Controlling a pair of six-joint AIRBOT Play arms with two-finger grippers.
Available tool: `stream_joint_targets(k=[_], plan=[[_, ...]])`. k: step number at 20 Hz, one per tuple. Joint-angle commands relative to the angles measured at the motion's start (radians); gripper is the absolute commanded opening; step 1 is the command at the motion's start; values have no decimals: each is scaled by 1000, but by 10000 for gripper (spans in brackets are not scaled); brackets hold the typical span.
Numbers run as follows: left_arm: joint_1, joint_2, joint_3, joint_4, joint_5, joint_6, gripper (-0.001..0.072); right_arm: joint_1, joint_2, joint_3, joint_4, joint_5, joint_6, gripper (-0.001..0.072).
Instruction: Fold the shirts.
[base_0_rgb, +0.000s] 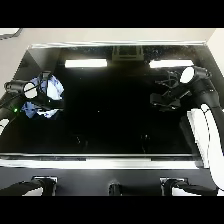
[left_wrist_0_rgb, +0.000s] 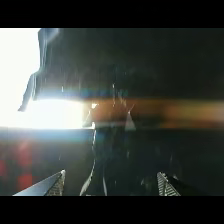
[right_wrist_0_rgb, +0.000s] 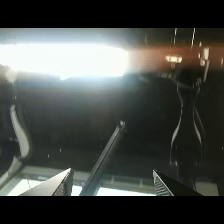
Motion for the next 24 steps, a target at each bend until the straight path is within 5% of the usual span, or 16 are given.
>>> stream_joint_targets(k=[1,10,17,24], plan=[[0,-1,0,0,96,-5,716,0,-1,0,1,-54,0,605],[49,-28,142,-3,333,-15,720,0,-1,0,0,-239,-4,606],[191,-450,559,-2,-37,-15,720,0,-1,0,1,-251,-3,605],[187,-638,558,28,3,-45,720,0,-1,0,1,-198,-3,605]])
